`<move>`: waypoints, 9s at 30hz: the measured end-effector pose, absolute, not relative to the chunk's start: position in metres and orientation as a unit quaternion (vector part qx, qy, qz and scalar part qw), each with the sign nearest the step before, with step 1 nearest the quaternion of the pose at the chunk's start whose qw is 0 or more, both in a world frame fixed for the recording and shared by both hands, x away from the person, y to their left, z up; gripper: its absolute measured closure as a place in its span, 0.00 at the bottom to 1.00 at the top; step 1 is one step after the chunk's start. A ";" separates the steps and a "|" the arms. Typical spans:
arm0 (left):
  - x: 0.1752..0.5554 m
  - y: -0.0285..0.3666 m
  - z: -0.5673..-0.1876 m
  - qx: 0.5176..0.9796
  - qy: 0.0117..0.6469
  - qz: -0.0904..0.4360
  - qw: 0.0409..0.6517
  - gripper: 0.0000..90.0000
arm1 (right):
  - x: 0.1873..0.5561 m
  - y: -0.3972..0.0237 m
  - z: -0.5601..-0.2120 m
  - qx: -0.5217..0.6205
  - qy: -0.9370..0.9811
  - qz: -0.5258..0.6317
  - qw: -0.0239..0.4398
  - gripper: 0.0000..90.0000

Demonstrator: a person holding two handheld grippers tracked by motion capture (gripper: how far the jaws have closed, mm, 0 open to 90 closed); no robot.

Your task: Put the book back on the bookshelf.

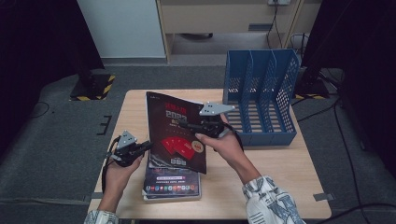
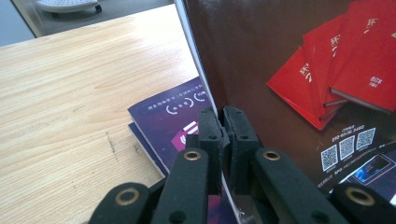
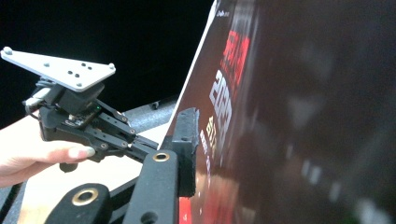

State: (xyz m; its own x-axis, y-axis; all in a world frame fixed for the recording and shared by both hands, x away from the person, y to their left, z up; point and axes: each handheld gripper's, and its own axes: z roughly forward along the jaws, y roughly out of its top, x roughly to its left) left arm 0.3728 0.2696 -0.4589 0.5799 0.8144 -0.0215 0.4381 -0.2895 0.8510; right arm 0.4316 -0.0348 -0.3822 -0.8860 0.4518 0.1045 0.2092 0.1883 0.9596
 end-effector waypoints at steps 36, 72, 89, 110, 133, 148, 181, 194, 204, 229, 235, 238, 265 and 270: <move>0.383 0.315 -0.495 0.718 0.508 0.222 0.420 0.07 | 0.444 -0.042 -0.341 0.234 0.741 0.613 0.145 0.97; 0.390 0.334 -0.530 0.733 0.564 0.233 0.302 0.06 | 0.457 -0.075 -0.307 0.306 0.705 0.605 0.208 0.97; 0.390 0.329 -0.537 0.739 0.558 0.231 0.299 0.00 | 0.457 -0.098 -0.291 0.332 0.688 0.606 0.222 0.97; 0.389 0.327 -0.537 0.741 0.554 0.228 0.302 0.00 | 0.459 -0.134 -0.279 0.365 0.665 0.604 0.245 0.97; 0.389 0.325 -0.537 0.743 0.552 0.227 0.302 0.00 | 0.451 -0.182 -0.268 0.403 0.643 0.590 0.278 0.96; 0.389 0.324 -0.537 0.742 0.553 0.226 0.303 0.00 | 0.446 -0.211 -0.266 0.420 0.637 0.576 0.294 0.96; 0.388 0.319 -0.537 0.748 0.546 0.223 0.305 0.00 | 0.491 -0.192 -0.292 0.463 0.614 0.529 0.358 0.96; 0.389 0.319 -0.537 0.750 0.545 0.222 0.303 0.00 | 0.508 -0.173 -0.310 0.476 0.590 0.529 0.381 0.96; 0.389 0.319 -0.537 0.751 0.543 0.222 0.303 0.00 | 0.513 -0.163 -0.335 0.475 0.591 0.519 0.394 0.96; 0.390 0.317 -0.537 0.751 0.542 0.222 0.304 0.00 | 0.517 -0.144 -0.376 0.489 0.579 0.497 0.422 0.96; 0.391 0.317 -0.537 0.751 0.542 0.222 0.304 0.00 | 0.517 -0.134 -0.377 0.483 0.585 0.489 0.430 0.96; 0.391 0.317 -0.537 0.751 0.542 0.222 0.304 0.00 | 0.517 -0.130 -0.378 0.483 0.585 0.487 0.432 0.96; 0.391 0.316 -0.537 0.753 0.540 0.221 0.303 0.00 | 0.519 -0.115 -0.380 0.486 0.573 0.489 0.443 0.96; 0.391 0.316 -0.537 0.753 0.541 0.221 0.303 0.00 | 0.519 -0.113 -0.384 0.487 0.575 0.492 0.436 0.95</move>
State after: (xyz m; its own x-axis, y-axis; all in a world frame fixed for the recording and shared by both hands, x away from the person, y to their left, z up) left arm 0.3911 0.3158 -0.5369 0.3177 0.9482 0.0056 0.6797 -0.2319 0.6958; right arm 0.5189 -0.1132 -0.3835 -0.1455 0.9891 -0.0225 0.1294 0.0416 0.9907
